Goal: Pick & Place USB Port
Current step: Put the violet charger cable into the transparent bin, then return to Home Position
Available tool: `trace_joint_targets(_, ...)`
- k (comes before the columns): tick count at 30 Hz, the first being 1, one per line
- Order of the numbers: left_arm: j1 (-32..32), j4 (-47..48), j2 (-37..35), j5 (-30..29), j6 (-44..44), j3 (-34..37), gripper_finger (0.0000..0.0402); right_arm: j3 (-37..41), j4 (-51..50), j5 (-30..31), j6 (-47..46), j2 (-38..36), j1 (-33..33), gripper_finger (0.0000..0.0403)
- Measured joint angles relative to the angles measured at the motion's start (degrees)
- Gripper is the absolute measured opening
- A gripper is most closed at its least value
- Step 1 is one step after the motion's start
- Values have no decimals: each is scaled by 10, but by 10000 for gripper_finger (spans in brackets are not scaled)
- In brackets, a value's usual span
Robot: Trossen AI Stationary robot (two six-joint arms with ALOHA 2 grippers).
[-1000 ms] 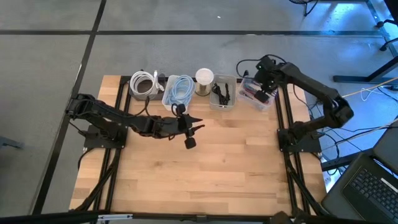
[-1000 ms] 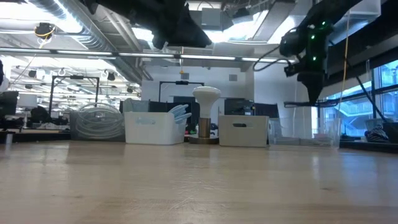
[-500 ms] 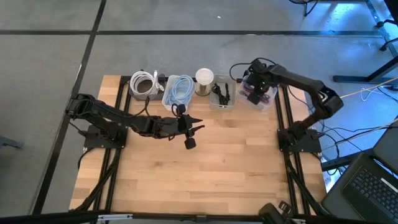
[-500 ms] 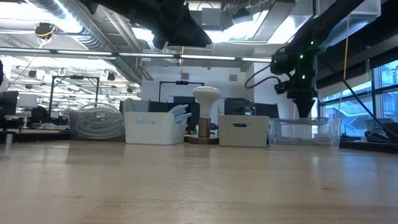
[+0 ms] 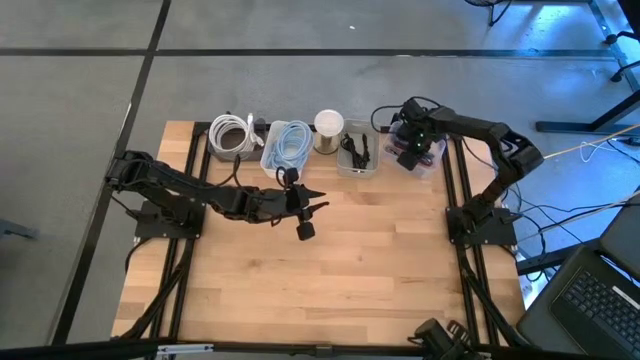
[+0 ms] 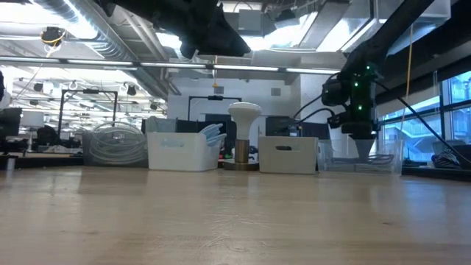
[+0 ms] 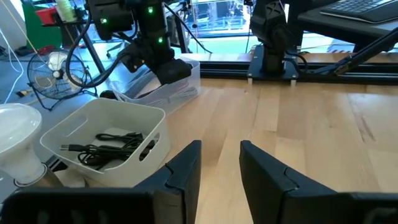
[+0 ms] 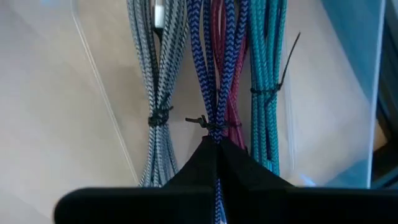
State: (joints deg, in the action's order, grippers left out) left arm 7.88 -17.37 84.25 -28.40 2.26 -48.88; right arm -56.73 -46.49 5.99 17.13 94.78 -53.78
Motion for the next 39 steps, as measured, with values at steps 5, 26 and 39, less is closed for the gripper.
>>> trace_joint_targets(5, 0, -4, 0, 0, 1, 0, 98, 0, 20, -1, -2, 0, -2, 20)
trace_joint_targets(26, 0, -4, 0, 0, 0, 0, 100, 0, 1, 6, -43, -141, 3, 92)
trace_joint_targets(39, 0, -4, 0, 0, 0, 0, 101, 0, 118, -284, -203, -454, 135, 32)
